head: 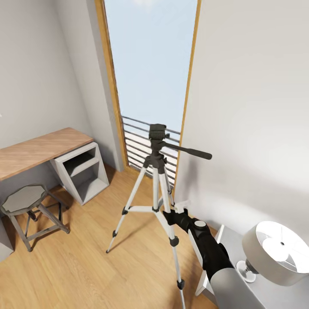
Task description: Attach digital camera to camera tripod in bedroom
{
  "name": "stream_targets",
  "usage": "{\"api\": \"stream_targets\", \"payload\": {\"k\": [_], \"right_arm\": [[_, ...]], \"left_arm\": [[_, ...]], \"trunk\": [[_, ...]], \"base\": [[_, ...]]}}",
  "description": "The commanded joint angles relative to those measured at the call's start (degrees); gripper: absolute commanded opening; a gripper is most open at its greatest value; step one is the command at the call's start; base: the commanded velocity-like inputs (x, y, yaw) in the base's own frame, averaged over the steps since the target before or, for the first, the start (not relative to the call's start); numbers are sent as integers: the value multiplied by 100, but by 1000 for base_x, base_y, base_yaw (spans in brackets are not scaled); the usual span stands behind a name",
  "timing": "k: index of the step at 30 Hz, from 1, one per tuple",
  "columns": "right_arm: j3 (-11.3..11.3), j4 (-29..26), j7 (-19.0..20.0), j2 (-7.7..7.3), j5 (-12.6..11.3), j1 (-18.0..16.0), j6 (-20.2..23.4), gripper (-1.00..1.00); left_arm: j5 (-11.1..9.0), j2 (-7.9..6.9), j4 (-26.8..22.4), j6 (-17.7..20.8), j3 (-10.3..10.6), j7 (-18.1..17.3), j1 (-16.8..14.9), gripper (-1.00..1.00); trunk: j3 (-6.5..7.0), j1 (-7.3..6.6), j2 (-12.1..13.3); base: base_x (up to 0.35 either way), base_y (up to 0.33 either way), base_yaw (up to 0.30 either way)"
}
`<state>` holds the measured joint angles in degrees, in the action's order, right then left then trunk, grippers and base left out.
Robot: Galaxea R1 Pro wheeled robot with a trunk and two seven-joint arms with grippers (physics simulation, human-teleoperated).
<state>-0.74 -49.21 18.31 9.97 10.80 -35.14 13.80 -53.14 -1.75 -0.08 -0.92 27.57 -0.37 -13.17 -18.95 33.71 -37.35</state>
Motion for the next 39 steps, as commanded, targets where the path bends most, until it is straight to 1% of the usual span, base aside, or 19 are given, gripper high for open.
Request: {"api": "stream_targets", "payload": {"k": [1, 12, 17, 19, 20, 22, 23, 25, 27, 28, 30, 31, 32, 33, 34, 36, 37, 38, 39], "right_arm": [[-23, -1, 15, 3, 142, -2, 17, -100], [-53, 45, -61, 3, 76, -2, -20, -100], [-57, 81, -31, 3, 63, -2, -26, -100], [-57, 134, -14, 3, 62, -2, -28, -100], [-57, 192, -5, 3, 69, -2, -28, -100], [-57, 249, 2, 3, 76, -2, -27, -100], [-58, 292, 7, 3, 78, -2, -29, -100], [-58, 320, 10, 3, 76, -2, -28, -100], [-58, 348, 19, 3, 72, -2, -28, -100], [-58, 360, 37, 3, 61, -2, -28, -100], [-59, 363, 41, 3, 55, -2, -26, -100], [-62, 365, 45, 3, 48, -2, -23, -100], [-63, 366, 46, 3, 46, -2, -22, -100], [-64, 367, 47, 3, 43, -2, -22, -100], [-66, 368, 46, 3, 41, -2, -20, -100], [-61, 373, 43, 3, 42, -2, -24, -100], [-60, 374, 43, 3, 41, -2, -25, -100], [-59, 375, 42, 3, 41, -2, -25, -100], [-58, 376, 45, 3, 42, -2, -26, -100]], "left_arm": [[-47, -1, -1, -11, 48, -16, -2, -100], [-3, -36, -119, -215, 64, 16, -8, -100], [44, -212, -586, -119, 75, 43, -57, -100], [52, -402, -973, 158, 79, 47, -79, -100], [54, -578, -1275, 463, 77, 45, -89, -100], [51, -785, -1622, 834, 69, 42, -96, -100], [47, -1011, -2029, 1217, 61, 44, -100, -100], [31, -1243, -2501, 1588, 51, 48, -102, -100], [6, -1678, -3623, 2234, -51, 115, -112, -100], [-5, -1953, -4922, 2880, -426, 371, -120, -100], [-6, -2014, -5602, 3282, -741, 589, -128, -100], [-6, -2036, -6264, 3729, -1099, 860, -170, -100], [-9, -2035, -6573, 3963, -1278, 1008, -218, -100], [-15, -2007, -7123, 4419, -1594, 1301, -397, -100], [-24, -1832, -7731, 5197, -1976, 1815, -1075, -100], [-13, -1539, -7702, 5659, -2139, 2306, -2090, -100], [-11, -1458, -7618, 5725, -2161, 2444, -2380, -100], [-13, -1289, -7398, 5823, -2193, 2739, -2980, -100], [-32, -790, -6689, 5962, -2229, 3497, -4391, -100]], "trunk": [[-8, 1, -6], [-8, 1, -6], [-8, 1, -6], [-8, 1, -6], [-8, 1, -6], [-8, 1, -6], [-8, 1, -6], [-8, 1, -6], [-8, 1, -6], [-8, 1, -6], [-8, 1, -6], [-8, 1, -6], [-8, 1, -6], [-8, 1, -6], [-8, 1, -6], [-8, 1, -6], [-8, 1, -6], [-8, 1, -6], [-8, 1, -6]], "base": [[0, 0, 0], [0, 0, 0], [0, 0, 0], [0, 0, 0], [0, 0, 0], [0, 0, 0], [0, 0, 0], [0, 0, 0], [0, 0, 0], [0, 0, 0], [0, 0, 0], [0, 0, 0], [0, 0, 0], [0, 0, 0], [0, 0, 0], [0, 0, 0], [0, 0, 0], [0, 0, 0], [0, 0, 0]]}}
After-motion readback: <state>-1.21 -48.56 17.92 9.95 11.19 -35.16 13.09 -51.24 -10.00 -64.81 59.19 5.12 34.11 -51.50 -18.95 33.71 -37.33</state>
